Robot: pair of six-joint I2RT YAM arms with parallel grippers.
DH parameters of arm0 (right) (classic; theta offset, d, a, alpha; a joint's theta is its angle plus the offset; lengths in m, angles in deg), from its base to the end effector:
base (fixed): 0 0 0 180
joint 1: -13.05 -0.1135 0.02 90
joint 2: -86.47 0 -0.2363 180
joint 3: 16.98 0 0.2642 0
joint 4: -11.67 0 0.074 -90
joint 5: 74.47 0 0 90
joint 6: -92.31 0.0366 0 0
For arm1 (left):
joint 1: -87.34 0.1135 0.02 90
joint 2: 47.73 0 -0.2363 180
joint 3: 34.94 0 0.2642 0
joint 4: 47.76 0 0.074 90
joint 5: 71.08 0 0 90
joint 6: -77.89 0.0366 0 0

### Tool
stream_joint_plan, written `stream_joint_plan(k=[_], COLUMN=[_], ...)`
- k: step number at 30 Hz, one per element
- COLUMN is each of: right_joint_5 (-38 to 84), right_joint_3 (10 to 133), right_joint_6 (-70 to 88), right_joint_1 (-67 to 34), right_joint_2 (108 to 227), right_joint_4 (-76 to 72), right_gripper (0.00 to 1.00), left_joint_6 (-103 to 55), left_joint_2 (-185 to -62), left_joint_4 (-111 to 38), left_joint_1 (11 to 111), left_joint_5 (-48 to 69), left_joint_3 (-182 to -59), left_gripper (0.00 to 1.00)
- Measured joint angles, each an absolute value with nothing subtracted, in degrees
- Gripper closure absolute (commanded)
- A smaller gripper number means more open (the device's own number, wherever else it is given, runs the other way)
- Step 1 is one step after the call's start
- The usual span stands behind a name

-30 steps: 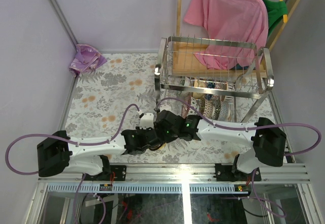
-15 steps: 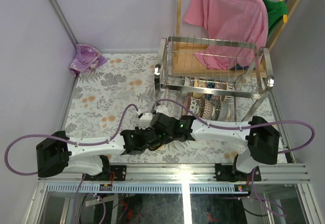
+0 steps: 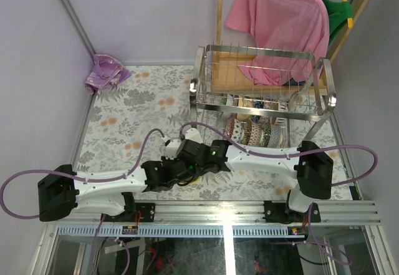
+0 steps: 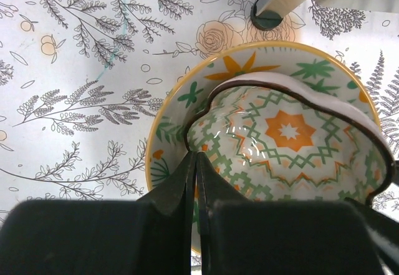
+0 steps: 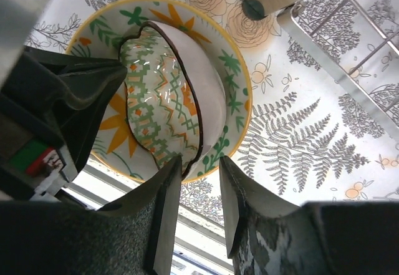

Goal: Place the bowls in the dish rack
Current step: Pick up the bowl from the center of the board.

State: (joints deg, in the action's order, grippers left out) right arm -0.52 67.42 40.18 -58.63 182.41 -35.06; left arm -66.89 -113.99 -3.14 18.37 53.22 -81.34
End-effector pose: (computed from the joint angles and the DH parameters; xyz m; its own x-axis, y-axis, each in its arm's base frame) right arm 0.1230 0.3393 0.2028 -0.7430 -0.3672 -0.5595 -0.5200 0.8431 0.1372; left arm 0.0976 -0.1963 0.1460 -0.7455 0.0585 -0.6639 0.1299 0.9898 -0.0587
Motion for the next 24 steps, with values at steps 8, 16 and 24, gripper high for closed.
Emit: stream_joint_plan(k=[8,16,24], right_joint_5=[-5.0,-5.8,-7.6], right_joint_3=[70.7,69.7,68.8], right_joint_6=[39.9,40.1,39.1], right_joint_1=[-59.1,-59.7,-60.4], right_joint_2=[185.6,185.5,185.4], right_joint_4=[-37.9,-35.5,-33.0], right_gripper=[0.67,0.72,1.00], left_joint_6=[-67.3,-68.2,-68.8], left_joint_2=[-112.3,-111.5,-110.2], left_joint_4=[-3.1,-3.4,-3.4], left_joint_1=[17.4,16.8,16.2], left_joint_5=[53.5,54.3,54.9], left_joint_3=[-80.0,-79.0,-78.3], left_gripper=[1.00,1.00,1.00])
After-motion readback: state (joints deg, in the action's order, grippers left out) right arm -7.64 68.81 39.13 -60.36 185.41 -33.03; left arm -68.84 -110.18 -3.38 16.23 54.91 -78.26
